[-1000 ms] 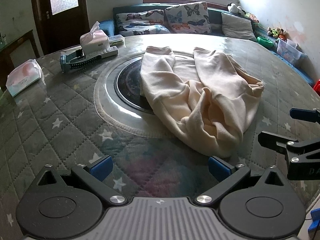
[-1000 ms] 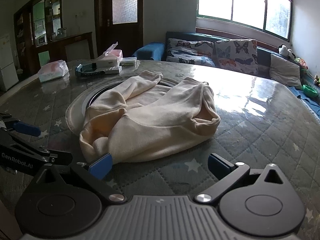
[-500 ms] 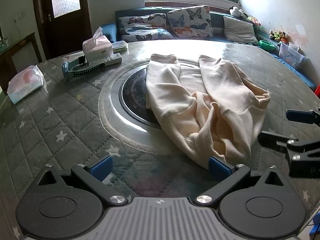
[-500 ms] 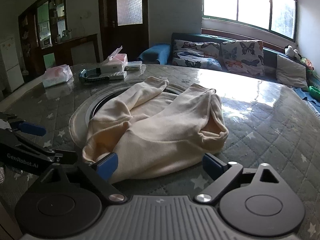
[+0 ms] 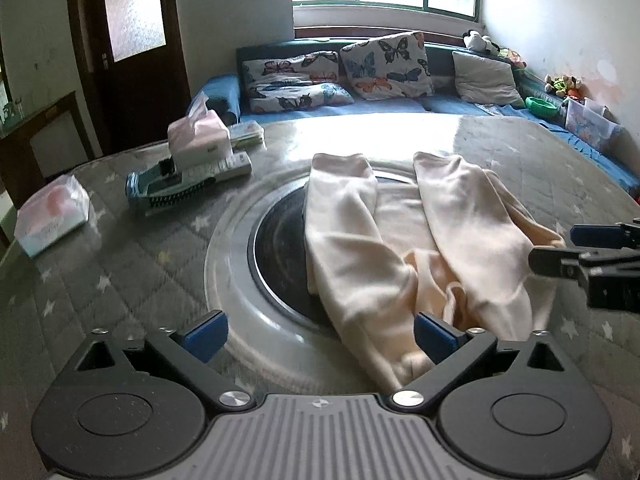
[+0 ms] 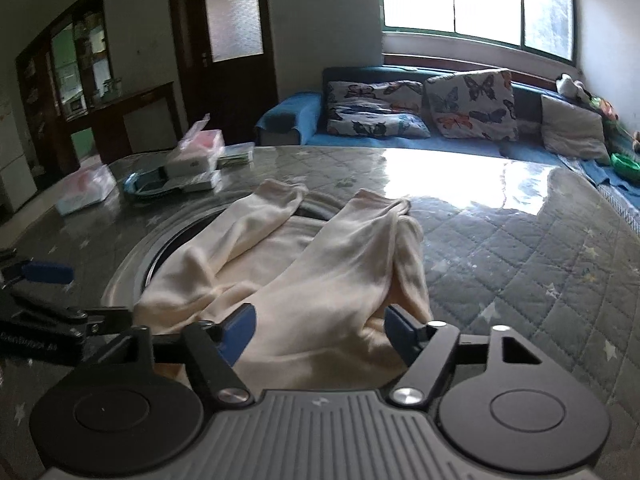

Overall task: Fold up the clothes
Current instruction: 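Close the left gripper on the hem while the right gripper grasps the hem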

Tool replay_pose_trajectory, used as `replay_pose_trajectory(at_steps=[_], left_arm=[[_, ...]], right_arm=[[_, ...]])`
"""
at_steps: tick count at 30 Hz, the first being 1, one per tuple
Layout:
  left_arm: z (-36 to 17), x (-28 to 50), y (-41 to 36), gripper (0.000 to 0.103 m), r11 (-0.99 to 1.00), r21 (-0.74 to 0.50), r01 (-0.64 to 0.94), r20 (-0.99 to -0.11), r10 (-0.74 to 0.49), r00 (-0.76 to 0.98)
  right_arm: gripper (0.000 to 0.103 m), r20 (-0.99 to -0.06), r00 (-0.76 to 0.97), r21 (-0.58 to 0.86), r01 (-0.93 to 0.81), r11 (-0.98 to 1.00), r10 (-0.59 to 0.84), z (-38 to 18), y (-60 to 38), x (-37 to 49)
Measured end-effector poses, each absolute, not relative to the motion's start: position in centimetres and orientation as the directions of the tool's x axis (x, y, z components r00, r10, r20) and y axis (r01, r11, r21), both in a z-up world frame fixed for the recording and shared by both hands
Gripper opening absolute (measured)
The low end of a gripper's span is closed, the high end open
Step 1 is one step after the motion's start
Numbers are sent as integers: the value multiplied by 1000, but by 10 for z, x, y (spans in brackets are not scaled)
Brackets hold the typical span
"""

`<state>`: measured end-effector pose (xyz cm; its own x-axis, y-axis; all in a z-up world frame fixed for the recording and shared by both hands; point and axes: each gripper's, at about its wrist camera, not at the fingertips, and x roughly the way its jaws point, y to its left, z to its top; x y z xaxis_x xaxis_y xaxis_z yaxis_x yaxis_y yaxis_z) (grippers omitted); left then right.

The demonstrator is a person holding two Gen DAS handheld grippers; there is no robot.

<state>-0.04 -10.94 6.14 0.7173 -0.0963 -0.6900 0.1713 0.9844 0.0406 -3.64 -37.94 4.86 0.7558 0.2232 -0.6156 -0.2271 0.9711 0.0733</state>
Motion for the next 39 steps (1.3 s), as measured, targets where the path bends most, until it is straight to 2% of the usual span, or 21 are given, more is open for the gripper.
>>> replay_pose_trajectory(at_steps=[8,16,21,29,30,32,33,34,35,37,38,39], left_arm=[[58,38,-114,94,988,51,148,-692,-72,718],[54,77,-115,93,993,46,107,-693,-45,720],[48,101,-116,90,993,42,107,-697,-47,715],[26,125,-116,78,994,18,111,-739,-61,671],[24,126,-115,75,994,9,110,-742,-67,667],[21,128,-113,57,994,-15,112,-747,-86,659],[21,128,-111,53,993,-33,117,-748,-102,656],[20,127,-110,44,991,-51,121,-747,-118,654],[21,127,-109,29,990,-67,126,-745,-133,653],[22,126,-107,14,986,-95,134,-739,-160,655],[23,124,-106,8,985,-101,138,-733,-167,660],[24,122,-106,8,984,-107,141,-726,-174,665]], right_arm=[[58,-635,744,114,-179,977,210,45,-396,22],[51,-661,721,129,-164,978,208,26,-397,76],[41,-675,709,144,-144,979,204,15,-399,96],[8,-674,704,168,-149,974,224,8,-403,106],[7,-668,709,169,-150,974,225,9,-403,105],[7,-659,715,178,-150,973,231,12,-406,102],[7,-651,723,183,-147,972,232,15,-408,99],[6,-643,728,190,-148,971,237,18,-410,97],[6,-636,733,198,-148,969,242,21,-411,94],[6,-616,749,201,-148,968,242,29,-415,87],[6,-607,757,202,-148,968,243,33,-417,82],[6,-597,765,204,-148,968,243,37,-420,78]])
